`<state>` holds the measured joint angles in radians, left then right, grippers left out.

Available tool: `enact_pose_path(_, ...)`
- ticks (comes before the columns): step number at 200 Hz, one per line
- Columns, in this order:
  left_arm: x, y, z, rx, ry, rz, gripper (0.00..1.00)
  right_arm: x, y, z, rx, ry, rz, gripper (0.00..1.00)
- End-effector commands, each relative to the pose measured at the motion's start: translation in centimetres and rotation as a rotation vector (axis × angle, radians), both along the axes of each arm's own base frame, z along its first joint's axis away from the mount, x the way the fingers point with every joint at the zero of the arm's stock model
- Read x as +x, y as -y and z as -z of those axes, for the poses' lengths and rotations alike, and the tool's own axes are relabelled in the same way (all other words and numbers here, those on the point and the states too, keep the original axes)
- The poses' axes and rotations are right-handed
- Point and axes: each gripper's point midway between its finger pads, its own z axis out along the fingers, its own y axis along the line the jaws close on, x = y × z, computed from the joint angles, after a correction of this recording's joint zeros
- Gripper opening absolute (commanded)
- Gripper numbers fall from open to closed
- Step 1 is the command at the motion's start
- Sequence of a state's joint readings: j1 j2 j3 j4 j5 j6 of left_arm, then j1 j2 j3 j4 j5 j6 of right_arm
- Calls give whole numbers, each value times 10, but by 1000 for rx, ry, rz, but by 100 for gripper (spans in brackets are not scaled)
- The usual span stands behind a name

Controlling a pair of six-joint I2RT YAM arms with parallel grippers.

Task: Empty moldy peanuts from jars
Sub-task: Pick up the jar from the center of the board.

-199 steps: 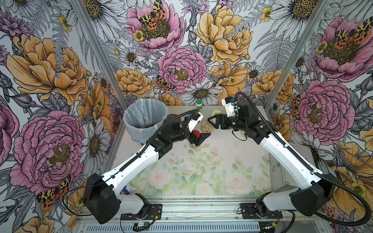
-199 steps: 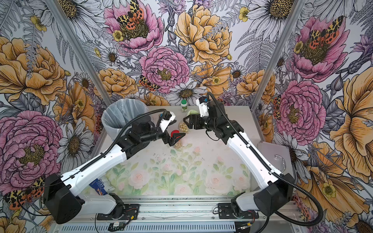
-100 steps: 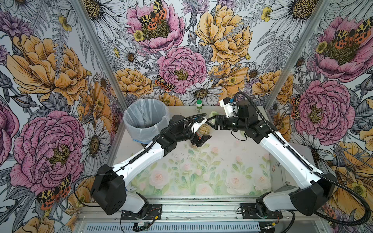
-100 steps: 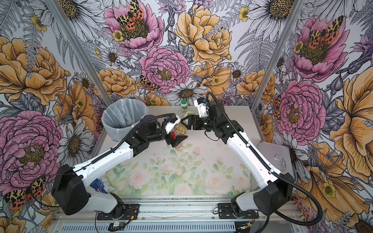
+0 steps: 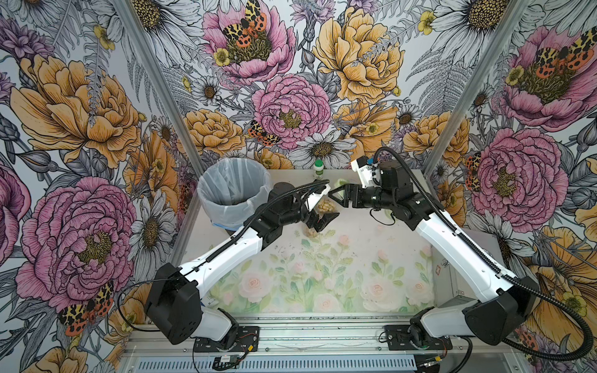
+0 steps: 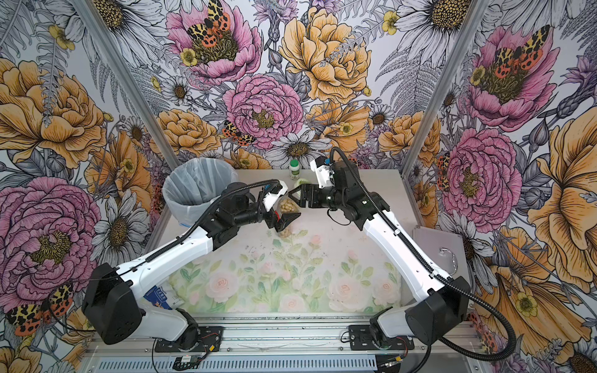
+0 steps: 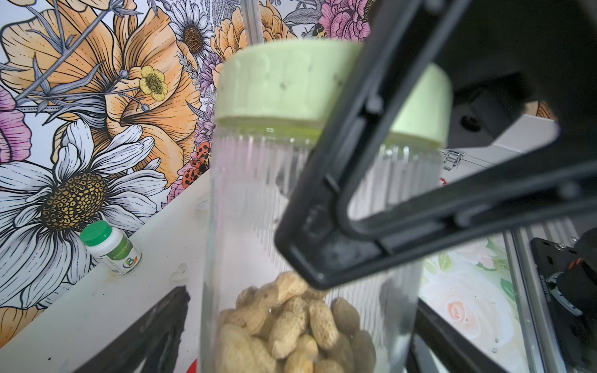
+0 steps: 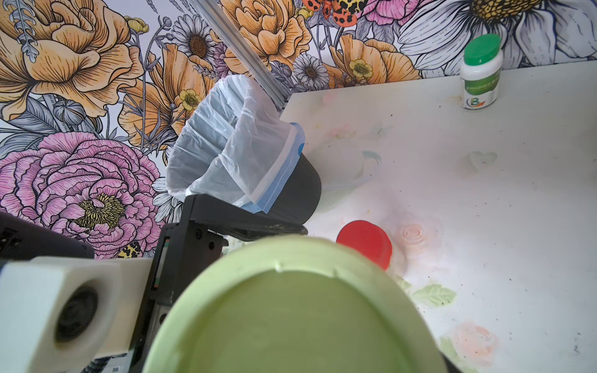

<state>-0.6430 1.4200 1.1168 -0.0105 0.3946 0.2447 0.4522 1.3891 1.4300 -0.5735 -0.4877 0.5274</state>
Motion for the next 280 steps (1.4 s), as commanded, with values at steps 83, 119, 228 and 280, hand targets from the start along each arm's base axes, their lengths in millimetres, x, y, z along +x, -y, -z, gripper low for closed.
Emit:
enact_pose_path(83, 4, 9, -3, -2, -14, 26, 99, -1, -7, -45, 81, 112, -34, 40)
enact_pose_path(119, 4, 10, -5, -6, -11, 29, 99, -3, -9, -45, 81, 114, -43, 40)
enact_pose_path(228, 5, 13, -10, -3, -9, 43, 55, -7, -14, -41, 83, 104, -66, 43)
enact_pose_path(280, 4, 2, -19, -18, 40, -2, 35, -7, -9, -37, 81, 92, -38, 69)
